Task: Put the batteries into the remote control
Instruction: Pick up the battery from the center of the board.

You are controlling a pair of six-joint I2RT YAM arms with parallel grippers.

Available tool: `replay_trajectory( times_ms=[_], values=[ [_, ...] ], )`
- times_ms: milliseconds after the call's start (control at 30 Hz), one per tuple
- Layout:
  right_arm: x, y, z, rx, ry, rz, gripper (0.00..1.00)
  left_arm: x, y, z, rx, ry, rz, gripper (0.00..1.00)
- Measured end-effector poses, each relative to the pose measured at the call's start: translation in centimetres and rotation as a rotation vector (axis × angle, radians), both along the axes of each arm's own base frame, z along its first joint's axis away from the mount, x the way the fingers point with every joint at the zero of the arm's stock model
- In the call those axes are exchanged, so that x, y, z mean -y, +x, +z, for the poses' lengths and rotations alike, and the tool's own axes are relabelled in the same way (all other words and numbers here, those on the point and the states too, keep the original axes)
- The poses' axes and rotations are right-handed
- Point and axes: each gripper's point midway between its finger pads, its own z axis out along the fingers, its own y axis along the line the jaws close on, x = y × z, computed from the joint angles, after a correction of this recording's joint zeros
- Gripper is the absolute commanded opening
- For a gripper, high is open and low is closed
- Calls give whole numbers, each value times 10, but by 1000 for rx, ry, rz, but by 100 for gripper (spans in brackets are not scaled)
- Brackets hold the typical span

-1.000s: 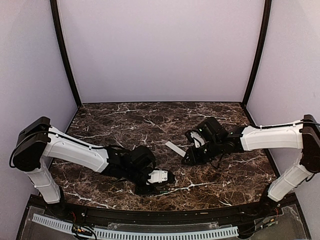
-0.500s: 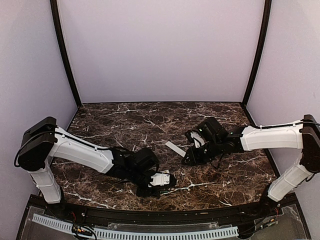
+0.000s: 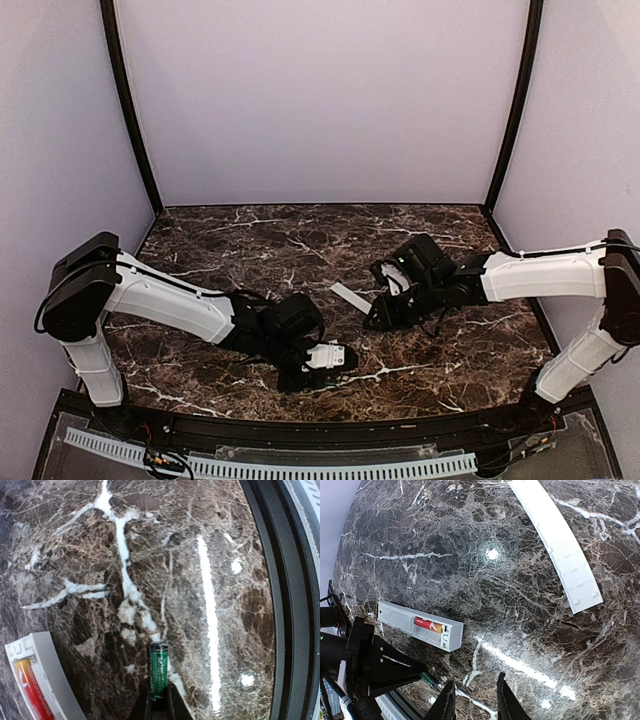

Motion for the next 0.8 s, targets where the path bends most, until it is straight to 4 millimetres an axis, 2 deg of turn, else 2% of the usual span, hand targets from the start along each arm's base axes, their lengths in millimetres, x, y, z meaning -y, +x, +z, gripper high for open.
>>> replay_trajectory(
  times_ms=[133, 400, 667, 800],
  values=[
    [0, 0, -1, -1, -1, -1, 27, 6, 4, 7, 14, -18, 4, 0],
    [1, -1, -1, -2, -2, 0, 27, -5, 12, 7, 38, 38, 70, 0],
    [-1, -3, -2, -13, 5, 9, 26, -23, 22, 46, 127, 60, 105, 0],
    [-2, -4, -6, -29, 1, 16, 27, -30, 30, 52, 176, 92, 114, 0]
  ],
)
